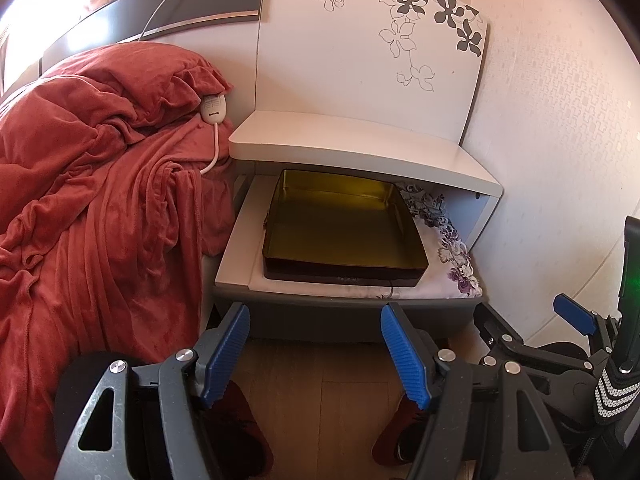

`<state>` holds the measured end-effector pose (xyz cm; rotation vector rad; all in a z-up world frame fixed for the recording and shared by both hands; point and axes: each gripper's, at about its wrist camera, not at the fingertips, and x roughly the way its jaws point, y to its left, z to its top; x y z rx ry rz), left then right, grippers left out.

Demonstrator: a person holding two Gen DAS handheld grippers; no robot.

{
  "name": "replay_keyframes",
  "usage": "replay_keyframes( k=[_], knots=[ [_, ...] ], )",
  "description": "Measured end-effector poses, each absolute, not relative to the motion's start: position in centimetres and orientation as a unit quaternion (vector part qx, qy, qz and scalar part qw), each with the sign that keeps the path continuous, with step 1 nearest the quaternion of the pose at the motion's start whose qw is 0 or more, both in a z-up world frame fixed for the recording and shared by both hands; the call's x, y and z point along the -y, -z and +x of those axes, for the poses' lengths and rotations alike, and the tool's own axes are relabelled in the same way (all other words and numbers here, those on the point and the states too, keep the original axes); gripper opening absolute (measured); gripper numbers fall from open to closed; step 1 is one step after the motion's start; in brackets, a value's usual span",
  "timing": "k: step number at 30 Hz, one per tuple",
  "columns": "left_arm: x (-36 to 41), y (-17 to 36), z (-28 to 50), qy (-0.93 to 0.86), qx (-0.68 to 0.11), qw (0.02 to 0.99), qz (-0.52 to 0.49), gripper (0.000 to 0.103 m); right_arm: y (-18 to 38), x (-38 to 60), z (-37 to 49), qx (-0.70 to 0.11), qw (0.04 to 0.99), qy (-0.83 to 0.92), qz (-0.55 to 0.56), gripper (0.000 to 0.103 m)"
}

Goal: Organize soft objects

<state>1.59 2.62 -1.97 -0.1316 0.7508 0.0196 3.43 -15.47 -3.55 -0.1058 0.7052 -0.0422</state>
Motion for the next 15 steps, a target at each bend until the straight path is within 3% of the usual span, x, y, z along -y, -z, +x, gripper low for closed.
replay_keyframes(
  k=[15],
  knots=[
    [-2.63,2.20,1.53,-0.010,-0.369,0.927,-0.068,0.069,3.64,15.66,3.50,-0.347,0.936,0.020,-0.053,0.103]
  ],
)
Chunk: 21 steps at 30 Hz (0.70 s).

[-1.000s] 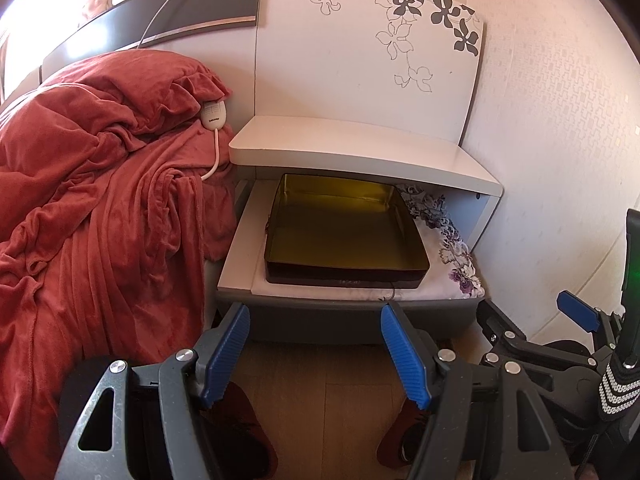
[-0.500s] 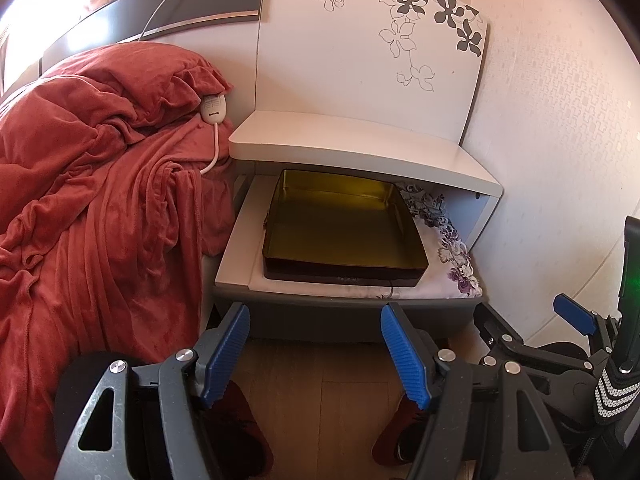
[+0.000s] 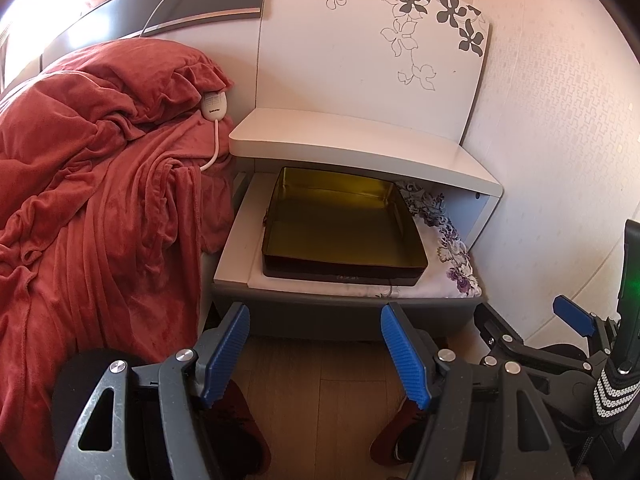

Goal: Organize soft objects

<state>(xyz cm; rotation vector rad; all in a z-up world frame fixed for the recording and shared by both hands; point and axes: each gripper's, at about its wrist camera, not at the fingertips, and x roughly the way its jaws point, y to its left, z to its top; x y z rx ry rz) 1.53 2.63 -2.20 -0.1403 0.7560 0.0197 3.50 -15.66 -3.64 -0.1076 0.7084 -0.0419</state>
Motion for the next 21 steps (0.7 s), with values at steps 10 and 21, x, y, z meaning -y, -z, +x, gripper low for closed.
replay_keyframes(
  k=[10,21],
  knots=[
    [-2.5,2.3,1.6,-0.010,-0.372,0.925,-0.070,0.069,3.8,15.7,3.6,-0.348,0.936,0.020,-0.054,0.103],
    [-3.1,4.5,3.3,0.006,-0.406,0.909,-0.090,0.070,5.3,15.5,4.6,-0.374,0.925,-0.005,-0.065,0.103]
  ],
)
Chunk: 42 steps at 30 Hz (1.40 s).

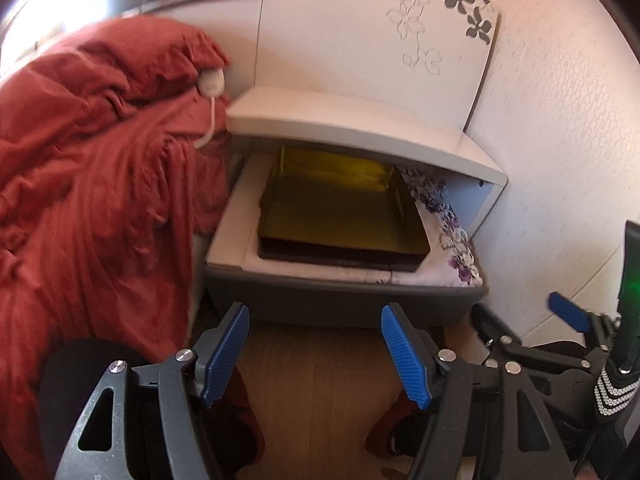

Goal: Organize soft objects
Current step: 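Lower the right tool onto the grey drawer front and grip its edge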

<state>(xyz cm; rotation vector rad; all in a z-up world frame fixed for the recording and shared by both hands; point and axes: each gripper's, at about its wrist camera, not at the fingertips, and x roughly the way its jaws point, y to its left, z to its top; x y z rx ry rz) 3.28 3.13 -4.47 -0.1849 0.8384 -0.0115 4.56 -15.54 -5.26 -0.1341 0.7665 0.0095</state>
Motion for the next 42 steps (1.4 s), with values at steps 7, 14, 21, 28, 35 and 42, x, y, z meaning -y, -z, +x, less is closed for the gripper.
replay_keyframes(
  k=[7,14,21,28,35,42],
  knots=[
    [-5.0,10.2,8.8,-0.015,-0.491,0.862,-0.129,0.070,10.7,15.8,10.0,-0.484,0.864,-0.105,-0.086,0.103],
    [-6.1,15.4,13.9,-0.052,-0.539,0.826,-0.159,0.070,16.6,12.5,14.6,-0.526,0.801,-0.165,-0.234,0.103],
    [-7.2,19.4,18.1,-0.088,-0.560,0.801,-0.190,0.070,22.6,10.2,16.6,-0.526,0.749,-0.165,-0.368,0.103],
    [-7.8,21.6,19.9,-0.102,-0.566,0.793,-0.201,0.070,25.7,9.8,17.8,-0.520,0.728,-0.159,-0.417,0.103],
    [-8.4,22.4,20.4,-0.112,-0.563,0.793,-0.206,0.070,27.0,9.5,17.5,-0.511,0.724,-0.158,-0.436,0.103],
    [-9.2,22.8,20.6,-0.125,-0.552,0.797,-0.209,0.071,27.5,10.0,16.6,-0.502,0.713,-0.158,-0.463,0.103]
  ],
)
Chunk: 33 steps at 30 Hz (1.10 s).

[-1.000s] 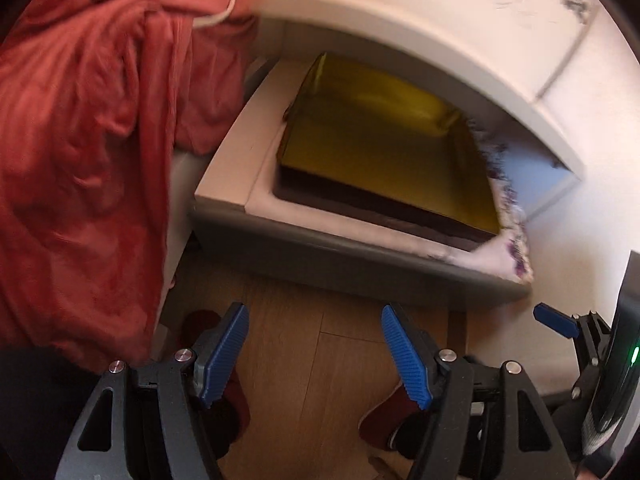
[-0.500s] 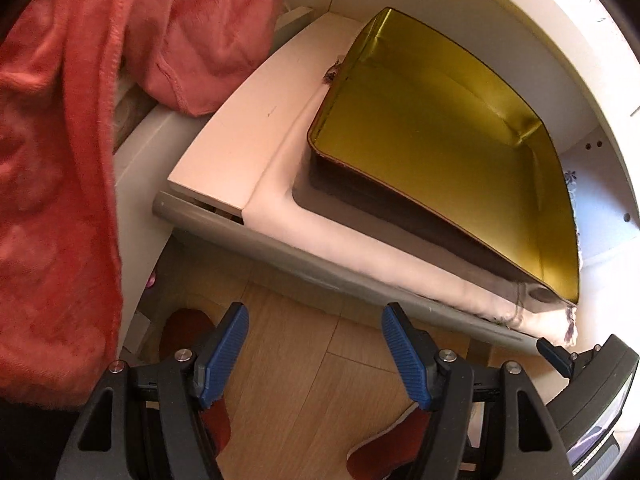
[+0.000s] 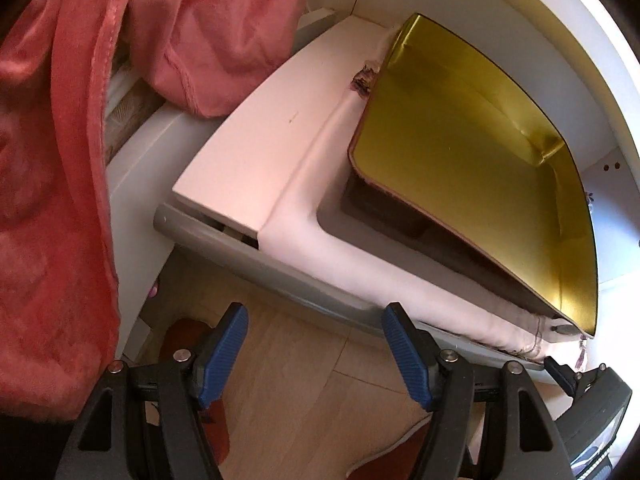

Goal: Organize soft objects
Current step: 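Lower the right tool onto the grey drawer front and grip its edge, then pull the drawer outward with the right tool to open it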

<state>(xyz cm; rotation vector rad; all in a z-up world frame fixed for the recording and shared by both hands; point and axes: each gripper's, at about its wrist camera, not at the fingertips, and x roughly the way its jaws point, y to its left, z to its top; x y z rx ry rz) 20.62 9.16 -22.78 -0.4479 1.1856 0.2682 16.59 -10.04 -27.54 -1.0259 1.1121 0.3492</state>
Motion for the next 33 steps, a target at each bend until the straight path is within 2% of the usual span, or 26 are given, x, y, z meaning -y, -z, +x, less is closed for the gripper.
replay_keyframes(
  k=[3,5,13,33],
  knots=[
    [-9.3,23.0,20.5,-0.122,-0.552,0.795,-0.218,0.074,27.9,10.3,16.6,-0.498,0.709,-0.160,-0.473,0.103],
    [-9.4,23.2,20.5,-0.122,-0.552,0.796,-0.217,0.079,28.4,10.6,16.3,-0.497,0.710,-0.161,-0.473,0.103],
    [-9.7,23.1,20.9,-0.125,-0.551,0.798,-0.208,0.084,28.1,9.6,16.1,-0.492,0.708,-0.161,-0.480,0.103],
    [-9.9,23.7,20.8,-0.121,-0.556,0.794,-0.215,0.087,28.0,9.4,16.4,-0.503,0.700,-0.172,-0.476,0.103]
  ],
)
